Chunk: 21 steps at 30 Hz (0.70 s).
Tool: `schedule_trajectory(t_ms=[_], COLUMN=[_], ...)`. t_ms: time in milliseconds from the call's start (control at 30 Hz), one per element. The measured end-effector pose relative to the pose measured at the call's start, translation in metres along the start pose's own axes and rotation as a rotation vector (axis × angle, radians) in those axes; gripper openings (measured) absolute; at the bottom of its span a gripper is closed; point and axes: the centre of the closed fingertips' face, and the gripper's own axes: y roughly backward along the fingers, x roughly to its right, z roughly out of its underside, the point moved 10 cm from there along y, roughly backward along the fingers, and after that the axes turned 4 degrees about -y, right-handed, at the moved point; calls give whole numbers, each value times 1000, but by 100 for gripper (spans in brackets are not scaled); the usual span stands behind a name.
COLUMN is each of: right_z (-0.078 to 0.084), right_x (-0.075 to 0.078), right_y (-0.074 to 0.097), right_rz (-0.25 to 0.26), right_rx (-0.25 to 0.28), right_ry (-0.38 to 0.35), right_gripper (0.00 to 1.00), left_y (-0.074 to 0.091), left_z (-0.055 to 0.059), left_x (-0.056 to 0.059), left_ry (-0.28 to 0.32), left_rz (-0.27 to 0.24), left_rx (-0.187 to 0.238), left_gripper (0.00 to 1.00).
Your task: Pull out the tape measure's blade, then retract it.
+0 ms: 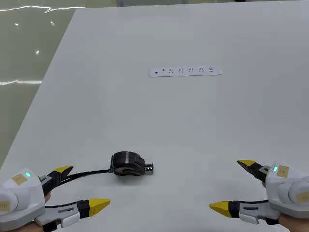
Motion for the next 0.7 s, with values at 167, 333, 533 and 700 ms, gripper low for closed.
schedule_trajectory(t_ms=[167,333,533,700], right_z=[0,-1,0,2], right_x=[0,1,0,0], right_y=[-1,-1,-2,-2], right_rz=[-4,-5,-8,-10], right_rx=[-7,-5,-10,-11], right_ry=[5,8,8,5], right_gripper=[89,89,89,88], left_y=[0,0,-2,-2], left_z=[0,1,1,1], left_x=[-2,-3,-2,-2], left_ry=[-7,-8,-8,-9], left_rz=[-2,-1,3,7], left_rx=[-8,-9,-11,-12], left_gripper=[90,90,90,89])
